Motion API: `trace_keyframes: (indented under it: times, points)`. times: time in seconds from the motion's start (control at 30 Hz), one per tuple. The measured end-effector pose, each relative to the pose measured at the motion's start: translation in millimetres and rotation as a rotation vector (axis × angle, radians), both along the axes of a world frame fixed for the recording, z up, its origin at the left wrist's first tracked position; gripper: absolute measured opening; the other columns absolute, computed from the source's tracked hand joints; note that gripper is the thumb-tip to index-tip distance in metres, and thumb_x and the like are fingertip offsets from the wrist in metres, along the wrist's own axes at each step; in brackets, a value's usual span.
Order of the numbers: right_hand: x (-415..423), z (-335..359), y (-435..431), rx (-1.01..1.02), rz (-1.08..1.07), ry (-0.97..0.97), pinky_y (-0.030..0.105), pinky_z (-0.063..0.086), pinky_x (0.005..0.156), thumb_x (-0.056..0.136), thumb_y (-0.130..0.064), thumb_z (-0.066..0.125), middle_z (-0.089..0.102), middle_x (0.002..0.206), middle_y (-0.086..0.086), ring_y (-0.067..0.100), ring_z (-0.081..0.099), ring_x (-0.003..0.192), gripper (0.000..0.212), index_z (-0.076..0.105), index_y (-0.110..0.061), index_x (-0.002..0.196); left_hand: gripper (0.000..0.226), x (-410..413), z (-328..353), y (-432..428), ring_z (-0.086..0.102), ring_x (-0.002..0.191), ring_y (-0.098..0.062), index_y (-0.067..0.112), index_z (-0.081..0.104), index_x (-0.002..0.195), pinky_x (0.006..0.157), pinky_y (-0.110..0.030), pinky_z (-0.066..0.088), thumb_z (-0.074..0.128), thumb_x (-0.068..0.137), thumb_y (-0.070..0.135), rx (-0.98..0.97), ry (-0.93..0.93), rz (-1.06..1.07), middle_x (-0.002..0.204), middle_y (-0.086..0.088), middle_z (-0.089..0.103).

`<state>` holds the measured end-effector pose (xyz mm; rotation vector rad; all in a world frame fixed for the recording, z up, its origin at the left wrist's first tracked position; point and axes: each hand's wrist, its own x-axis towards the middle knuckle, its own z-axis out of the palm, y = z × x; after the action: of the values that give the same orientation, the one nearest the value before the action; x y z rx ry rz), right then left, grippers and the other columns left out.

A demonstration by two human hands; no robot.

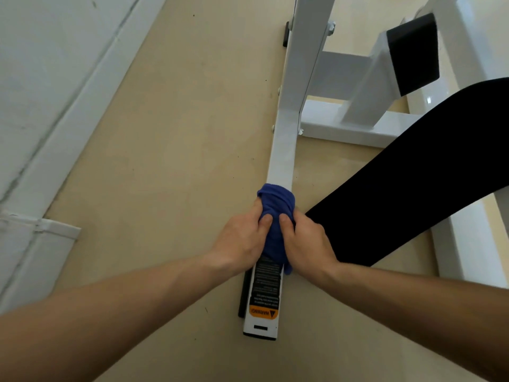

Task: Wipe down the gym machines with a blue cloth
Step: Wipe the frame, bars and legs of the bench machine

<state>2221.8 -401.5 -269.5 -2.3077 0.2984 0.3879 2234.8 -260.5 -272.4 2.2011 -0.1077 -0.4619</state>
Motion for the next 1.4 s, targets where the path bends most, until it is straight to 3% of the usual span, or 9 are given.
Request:
trace_keyframes:
  times: [0.13,0.33,0.5,0.6,0.77,0.97,1.1,1.23,1.4]
  points:
    - [34,1,-7,0.038,0.009,-0.031,0.033,0.05,0.071,0.105,-0.039,0.036,0.064,0.095,-0.001,0.018,0.062,0.083,0.029,0.056,-0.021,0.115,0.035,26,0,-12,0.063,0.085,-0.019,0.026,0.046,0.136,0.081,-0.04,0.052,0.033,0.105,0.035,0.007,-0.009,0.069,0.098,-0.002,0.068]
    - [95,-8,-7,0.006,-0.051,-0.028,0.031,0.038,0.07,0.106,-0.04,0.027,0.063,0.099,0.005,0.021,0.057,0.084,0.039,0.055,-0.015,0.118,0.034,86,-3,-31,0.06,0.091,-0.022,0.02,0.048,0.135,0.081,-0.034,0.045,0.034,0.105,0.029,0.034,-0.025,0.145,0.105,-0.003,0.065]
    - [133,-10,-19,-0.009,-0.061,-0.027,0.032,0.038,0.067,0.106,-0.044,0.03,0.066,0.093,0.007,0.024,0.059,0.081,0.044,0.062,-0.015,0.098,0.031,127,-6,-41,0.062,0.093,-0.024,0.021,0.051,0.129,0.078,-0.035,0.047,0.035,0.105,0.029,0.004,-0.015,0.198,0.105,-0.004,0.066]
    - [149,0,-27,-0.027,-0.104,-0.21,0.029,0.039,0.061,0.103,-0.037,0.043,0.067,0.089,0.001,0.019,0.06,0.079,0.032,0.068,-0.017,0.102,0.035,142,-4,-48,0.061,0.09,-0.02,0.023,0.048,0.136,0.077,-0.033,0.046,0.035,0.104,0.024,-0.027,-0.149,0.267,0.105,-0.001,0.065]
    - [186,4,-25,0.065,-0.229,-0.433,0.027,0.049,0.082,0.096,-0.022,0.054,0.068,0.104,-0.008,0.011,0.062,0.092,0.025,0.064,-0.023,0.119,0.032,183,-4,-62,0.058,0.087,-0.015,0.019,0.048,0.133,0.059,-0.017,0.035,0.035,0.104,0.021,-0.079,-0.188,0.35,0.108,0.0,0.062]
    - [208,-23,-25,-0.346,-0.148,-0.316,0.035,0.039,0.066,0.104,-0.038,0.025,0.065,0.091,0.003,0.027,0.061,0.083,0.041,0.061,-0.017,0.103,0.03,213,-13,-62,0.051,0.085,-0.016,0.017,0.052,0.128,0.071,-0.024,0.034,0.035,0.104,0.025,0.041,-0.13,0.282,0.1,0.002,0.056]
    - [216,-12,-33,-0.537,-0.067,-0.376,0.04,0.046,0.075,0.103,-0.042,0.032,0.057,0.11,0.006,0.03,0.052,0.105,0.043,0.066,-0.017,0.104,0.03,229,-8,-57,0.054,0.088,-0.018,0.012,0.059,0.118,0.072,-0.026,0.038,0.037,0.105,0.027,0.068,-0.056,0.276,0.101,-0.002,0.058]
    - [205,-15,-28,-0.183,-0.281,-0.405,0.036,0.046,0.078,0.096,-0.043,0.052,0.055,0.116,-0.001,0.019,0.057,0.096,0.032,0.058,-0.026,0.123,0.027,217,-9,-57,0.059,0.088,-0.019,0.014,0.063,0.114,0.067,-0.025,0.04,0.041,0.103,0.026,-0.015,-0.078,0.302,0.099,-0.003,0.065]
    - [170,-25,-26,-0.157,-0.167,-0.498,0.03,0.043,0.079,0.098,-0.034,0.053,0.062,0.108,0.001,0.02,0.059,0.095,0.032,0.062,-0.023,0.127,0.026,158,-17,-52,0.056,0.079,-0.018,0.02,0.059,0.122,0.064,-0.027,0.034,0.042,0.102,0.025,-0.009,-0.205,0.321,0.091,0.002,0.064]
